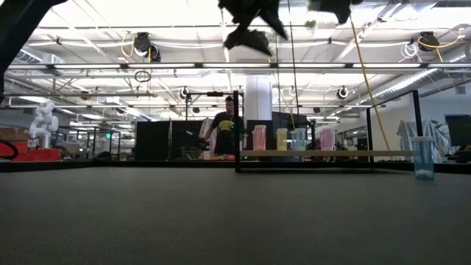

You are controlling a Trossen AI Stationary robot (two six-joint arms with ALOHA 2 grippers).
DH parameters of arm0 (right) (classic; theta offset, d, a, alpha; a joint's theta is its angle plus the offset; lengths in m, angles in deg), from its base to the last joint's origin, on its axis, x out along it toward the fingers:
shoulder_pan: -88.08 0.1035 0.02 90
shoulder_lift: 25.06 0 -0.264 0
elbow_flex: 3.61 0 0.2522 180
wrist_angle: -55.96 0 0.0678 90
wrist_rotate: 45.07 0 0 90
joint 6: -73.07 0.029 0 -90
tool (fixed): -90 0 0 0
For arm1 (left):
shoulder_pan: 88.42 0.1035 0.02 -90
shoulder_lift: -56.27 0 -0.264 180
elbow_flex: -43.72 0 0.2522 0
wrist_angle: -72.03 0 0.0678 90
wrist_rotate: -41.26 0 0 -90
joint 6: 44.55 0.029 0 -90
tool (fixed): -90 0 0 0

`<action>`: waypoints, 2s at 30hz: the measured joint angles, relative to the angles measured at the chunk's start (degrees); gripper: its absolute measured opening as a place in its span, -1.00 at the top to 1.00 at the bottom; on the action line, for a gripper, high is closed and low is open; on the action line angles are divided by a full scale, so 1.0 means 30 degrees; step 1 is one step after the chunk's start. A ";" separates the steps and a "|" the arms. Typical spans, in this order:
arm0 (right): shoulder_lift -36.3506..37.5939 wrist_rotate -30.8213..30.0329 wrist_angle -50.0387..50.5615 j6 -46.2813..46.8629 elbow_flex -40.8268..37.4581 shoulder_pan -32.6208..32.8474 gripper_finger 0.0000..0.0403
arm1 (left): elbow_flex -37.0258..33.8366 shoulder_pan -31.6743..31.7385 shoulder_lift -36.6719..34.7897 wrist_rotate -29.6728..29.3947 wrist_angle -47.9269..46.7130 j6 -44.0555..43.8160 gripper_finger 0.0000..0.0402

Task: Pick and place medicine bottles onto shelf by color
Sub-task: Put the yellow pill bottle aligned with the other yellow pill bottles on the shelf

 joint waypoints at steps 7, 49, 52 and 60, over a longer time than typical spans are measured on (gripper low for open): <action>-0.0265 -0.0142 -0.3505 0.1049 -0.3000 0.0000 0.42 | -0.0029 0.1070 -0.0810 -0.0058 -0.6597 -0.2156 -0.24; -0.8127 -0.0860 -1.2678 -0.0957 -0.7854 -0.3444 0.41 | -0.8903 0.2620 -0.4563 -0.4459 -0.4234 -0.1684 -0.24; -0.9421 -0.0848 -1.2689 -0.1039 -0.7854 -0.3752 0.41 | -0.8901 0.2600 -0.4670 -0.4459 -0.4322 -0.1511 -0.24; -1.1417 -0.0467 -1.5100 -0.1578 -0.7854 -0.3866 0.41 | -0.8896 0.2598 -0.4674 -0.4685 -0.3813 -0.1198 -0.24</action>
